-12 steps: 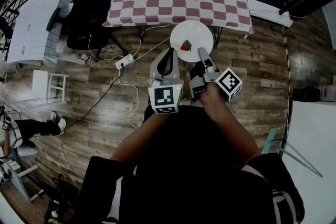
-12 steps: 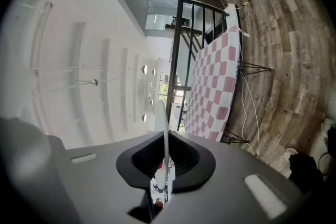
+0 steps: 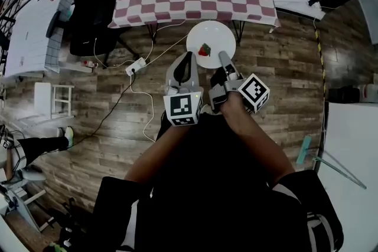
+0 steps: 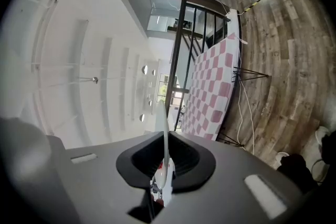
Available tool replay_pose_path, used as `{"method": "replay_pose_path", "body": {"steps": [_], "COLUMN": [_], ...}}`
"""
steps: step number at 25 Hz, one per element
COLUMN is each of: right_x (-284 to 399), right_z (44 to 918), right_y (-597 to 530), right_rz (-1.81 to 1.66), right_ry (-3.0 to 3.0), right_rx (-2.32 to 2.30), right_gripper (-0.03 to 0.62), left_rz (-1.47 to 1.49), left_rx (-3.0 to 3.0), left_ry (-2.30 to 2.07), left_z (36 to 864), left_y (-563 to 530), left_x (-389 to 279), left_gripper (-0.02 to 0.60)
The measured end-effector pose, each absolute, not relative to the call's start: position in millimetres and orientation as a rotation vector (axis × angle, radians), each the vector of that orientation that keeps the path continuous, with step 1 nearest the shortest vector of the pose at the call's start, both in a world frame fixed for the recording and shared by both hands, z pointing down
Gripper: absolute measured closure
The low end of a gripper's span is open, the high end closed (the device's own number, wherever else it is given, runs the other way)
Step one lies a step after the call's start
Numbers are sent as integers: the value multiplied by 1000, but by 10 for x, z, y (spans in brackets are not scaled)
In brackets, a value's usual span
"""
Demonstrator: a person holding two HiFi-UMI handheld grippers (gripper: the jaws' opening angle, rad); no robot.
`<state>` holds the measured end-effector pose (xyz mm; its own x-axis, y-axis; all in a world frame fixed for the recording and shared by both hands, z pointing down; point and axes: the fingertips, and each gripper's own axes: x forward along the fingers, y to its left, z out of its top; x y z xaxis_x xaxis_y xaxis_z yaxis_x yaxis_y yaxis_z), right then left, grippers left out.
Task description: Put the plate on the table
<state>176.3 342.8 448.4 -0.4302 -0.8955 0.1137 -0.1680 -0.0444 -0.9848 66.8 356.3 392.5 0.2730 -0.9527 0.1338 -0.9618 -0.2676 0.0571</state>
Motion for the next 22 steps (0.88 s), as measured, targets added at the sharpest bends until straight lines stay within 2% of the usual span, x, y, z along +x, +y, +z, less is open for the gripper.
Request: {"method": "replay_pose_path", "body": {"steps": [9,22], "right_x": [1884,1674], "right_z": [4534,4685], "right_y": [3299,2714], "right_rz": [-1423,-1516], "right_ry": [1597,1515], "right_rx": [-1218,-1219], "right_gripper": [576,576], "left_rz": [112,131], "left_rx": [2433,2470], "left_ry": [-1799,-1733], "left_z": [3957,3999], "left_y": [3417,2807], "left_x": [684,600], "left_gripper": [571,571]}}
